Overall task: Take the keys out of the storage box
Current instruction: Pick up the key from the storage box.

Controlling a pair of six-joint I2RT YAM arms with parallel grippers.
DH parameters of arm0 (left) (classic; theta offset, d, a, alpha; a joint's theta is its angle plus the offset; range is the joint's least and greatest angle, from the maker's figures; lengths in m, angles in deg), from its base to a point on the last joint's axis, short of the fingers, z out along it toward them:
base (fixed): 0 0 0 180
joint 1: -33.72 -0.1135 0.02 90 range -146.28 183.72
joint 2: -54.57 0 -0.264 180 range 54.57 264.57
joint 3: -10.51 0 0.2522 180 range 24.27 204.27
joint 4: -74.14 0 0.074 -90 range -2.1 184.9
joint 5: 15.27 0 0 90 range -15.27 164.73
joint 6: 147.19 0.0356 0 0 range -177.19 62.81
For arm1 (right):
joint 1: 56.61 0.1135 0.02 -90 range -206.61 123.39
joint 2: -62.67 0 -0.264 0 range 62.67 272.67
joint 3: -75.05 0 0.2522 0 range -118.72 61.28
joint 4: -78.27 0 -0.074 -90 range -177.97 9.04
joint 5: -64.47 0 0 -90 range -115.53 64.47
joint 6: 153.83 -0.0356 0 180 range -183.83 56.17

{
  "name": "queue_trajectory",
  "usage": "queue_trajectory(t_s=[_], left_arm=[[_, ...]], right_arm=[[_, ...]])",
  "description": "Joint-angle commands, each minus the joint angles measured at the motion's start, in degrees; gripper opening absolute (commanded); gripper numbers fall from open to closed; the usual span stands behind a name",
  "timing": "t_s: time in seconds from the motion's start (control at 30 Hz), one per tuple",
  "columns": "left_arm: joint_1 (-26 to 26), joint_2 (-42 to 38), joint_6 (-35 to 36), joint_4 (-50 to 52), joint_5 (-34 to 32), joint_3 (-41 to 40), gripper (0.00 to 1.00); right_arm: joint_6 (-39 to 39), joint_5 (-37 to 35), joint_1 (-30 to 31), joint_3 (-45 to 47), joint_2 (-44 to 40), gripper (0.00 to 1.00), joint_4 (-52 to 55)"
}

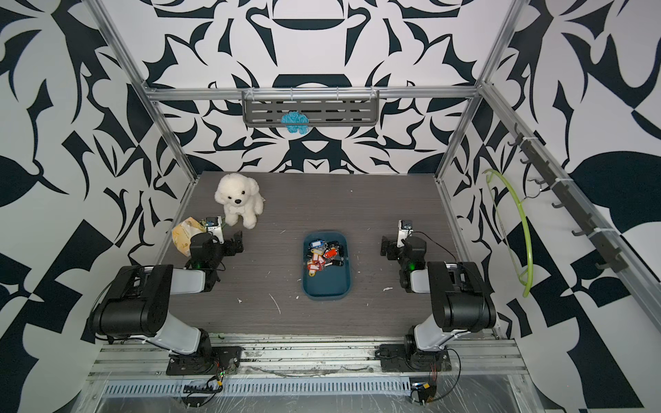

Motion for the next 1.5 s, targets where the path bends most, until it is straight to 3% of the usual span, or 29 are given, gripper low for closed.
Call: queue_trajectory(t_s=[0.0, 0.1, 0.17, 0.33, 0.37, 0.43, 0.47, 0.53, 0.57, 0.73, 0.77, 0.9, 0.93, 1.13, 1.27, 1.47], left_arm=[[0.1, -1.0, 0.3, 0.4, 0.0, 0.0, 0.99], [0.7, -1.0, 0.6, 0.2, -1.2, -0.1, 0.99], [2.3, -1.9, 0.8, 0.5, -5.7, 0.0, 0.99], [4.4, -9.6, -0.3, 15.6, -15.5, 5.6, 0.99], [4.7, -10.7, -0.4, 17.2, -17.1, 6.3, 0.99], [5.1, -13.5, -3.3, 20.2, -20.1, 7.5, 0.99], [5.1, -14.8, -4.1, 22.0, -19.9, 8.3, 0.99], [5.1, -17.8, -6.5, 28.5, -19.9, 11.0, 0.99], [5.2, -18.7, -7.2, 33.5, -19.3, 13.4, 0.99], [8.7, -19.9, -9.6, 56.4, -14.1, 27.4, 0.99], [9.7, -20.3, -10.4, 58.9, -13.7, 28.9, 0.99], [15.4, -24.8, -12.1, 63.9, -13.1, 29.2, 0.99], [16.8, -26.2, -12.6, 64.6, -13.3, 28.8, 0.99], [20.8, -28.2, -17.0, 71.8, -12.1, 29.7, 0.99], [22.4, -25.0, -17.4, 76.3, -11.0, 32.9, 0.99], [26.0, -22.0, -16.9, 78.2, -10.9, 34.3, 0.99]], right_arm=[[0.0, -0.6, 0.3, -1.4, -0.4, 0.98, -0.4], [-0.1, -0.7, 0.3, -0.9, -0.8, 0.98, -1.1], [-0.4, -2.5, 0.6, -1.7, -1.6, 0.98, 0.6], [-1.0, -8.7, 2.7, -10.2, -10.4, 0.98, 21.8], [-2.5, -7.2, 2.7, -11.8, -12.1, 0.99, 25.4], [-18.6, -10.5, 2.7, -15.2, -14.6, 0.98, 33.3], [-23.8, -11.3, 2.6, -17.4, -15.1, 0.99, 39.2], [-18.0, -3.1, 2.4, -23.5, -15.0, 0.96, 49.3], [-17.1, -2.8, 3.7, -26.0, -14.8, 0.94, 53.6], [-15.3, -8.8, 12.2, -31.1, -18.8, 0.93, 66.2], [-15.4, -8.9, 13.7, -32.7, -18.8, 0.91, 69.6], [-18.1, -5.7, 20.0, -40.4, -16.5, 0.66, 80.7], [-20.0, -6.3, 21.9, -41.9, -16.0, 0.65, 82.5], [-25.4, -7.5, 32.6, -45.6, -13.5, 0.62, 82.8], [-28.2, 0.7, 33.4, -49.3, -7.5, 0.47, 84.6], [-30.3, -0.7, 37.0, -56.5, 1.8, 0.47, 89.8]])
